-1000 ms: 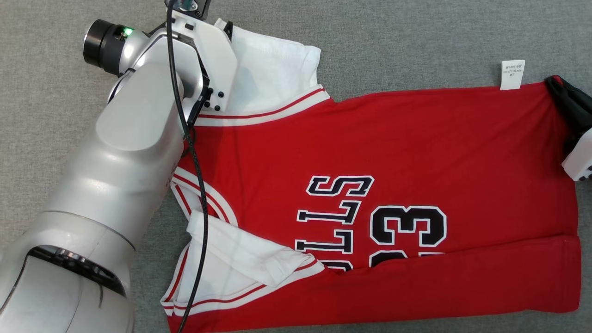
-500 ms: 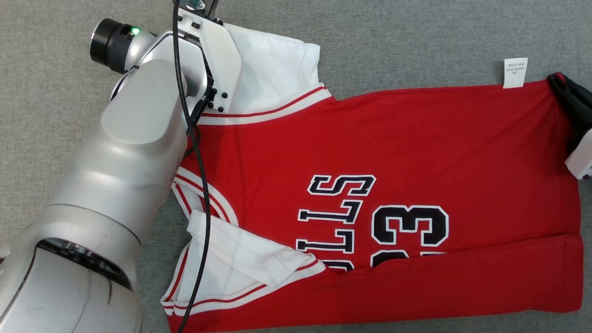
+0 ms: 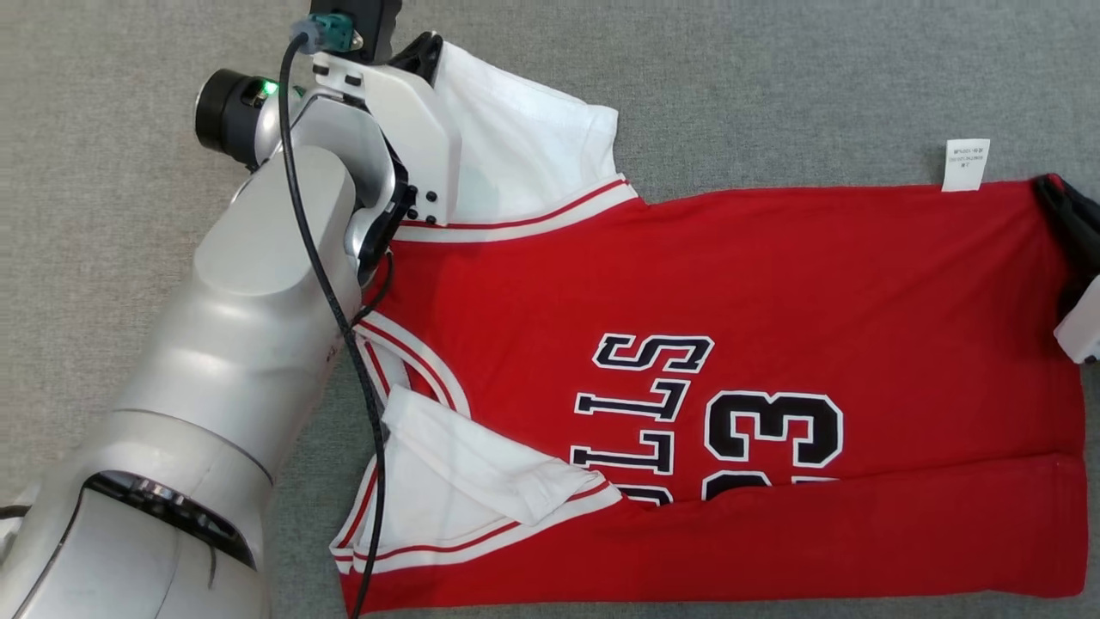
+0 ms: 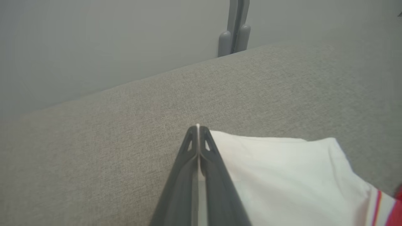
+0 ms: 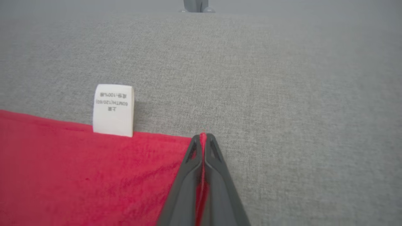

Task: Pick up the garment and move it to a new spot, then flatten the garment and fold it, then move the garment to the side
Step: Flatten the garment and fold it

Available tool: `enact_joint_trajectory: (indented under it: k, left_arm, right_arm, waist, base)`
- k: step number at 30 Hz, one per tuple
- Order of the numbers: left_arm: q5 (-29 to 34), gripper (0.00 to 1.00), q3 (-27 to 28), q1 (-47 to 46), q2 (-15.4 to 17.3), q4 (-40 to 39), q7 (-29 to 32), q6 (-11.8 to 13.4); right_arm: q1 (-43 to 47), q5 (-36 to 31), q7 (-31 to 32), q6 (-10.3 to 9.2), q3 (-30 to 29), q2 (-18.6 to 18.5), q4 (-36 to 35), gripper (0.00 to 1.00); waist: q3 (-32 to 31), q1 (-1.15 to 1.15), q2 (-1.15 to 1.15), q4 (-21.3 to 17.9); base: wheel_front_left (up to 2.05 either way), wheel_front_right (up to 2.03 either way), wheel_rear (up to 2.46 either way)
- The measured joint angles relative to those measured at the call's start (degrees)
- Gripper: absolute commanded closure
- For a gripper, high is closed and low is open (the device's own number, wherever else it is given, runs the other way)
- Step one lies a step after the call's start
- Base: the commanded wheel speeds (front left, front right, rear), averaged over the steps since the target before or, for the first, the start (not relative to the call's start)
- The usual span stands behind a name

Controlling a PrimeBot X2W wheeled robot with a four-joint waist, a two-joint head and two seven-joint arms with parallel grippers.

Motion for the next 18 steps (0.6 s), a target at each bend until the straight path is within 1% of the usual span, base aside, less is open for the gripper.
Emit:
enact_joint_trajectory:
  k: [2,3,8,12,16,18]
  left_arm:
    - [-0.8,1.0,0.2,1.0,0.0,-0.3,-1.4,-1.2]
    - [-0.8,1.0,0.2,1.0,0.0,-0.3,-1.4,-1.2]
    - [-2.2,1.0,0.5,3.6,0.0,-1.5,-5.0,-3.1]
    - [-5.1,1.0,1.8,6.7,0.0,-3.4,-8.1,-5.1]
    - [-6.5,1.0,1.2,9.9,0.7,-4.9,-9.5,-6.1]
    - [-7.0,1.0,0.6,11.5,1.2,-6.2,-10.1,-6.2]
  right_arm:
    - [1.4,-0.7,0.0,-0.01,-0.6,-0.1,0.4,1.0]
    - [1.4,-0.7,0.0,-0.01,-0.6,-0.1,0.4,1.0]
    - [4.3,-2.1,0.0,-0.05,-1.5,-0.1,1.4,1.0]
    - [6.9,-2.1,0.1,-0.05,-2.3,-0.1,2.5,1.0]
    - [9.1,-1.6,0.1,-0.05,-2.6,0.2,3.7,1.0]
    - [9.9,-1.6,0.1,-0.05,-2.6,0.3,4.2,1.0]
  waist:
    - [-0.9,0.0,0.0,0.5]
    - [-0.9,0.0,0.0,0.5]
    - [-3.6,0.0,0.0,1.7]
    - [-6.2,0.0,0.0,2.9]
    - [-8.9,0.0,0.0,4.1]
    - [-10.3,0.0,0.0,4.7]
  base:
    - [0.0,0.0,0.0]
    - [0.0,0.0,0.0]
    - [0.0,0.0,0.0]
    - [0.0,0.0,0.0]
    - [0.0,0.0,0.0]
    - [0.0,0.0,0.0]
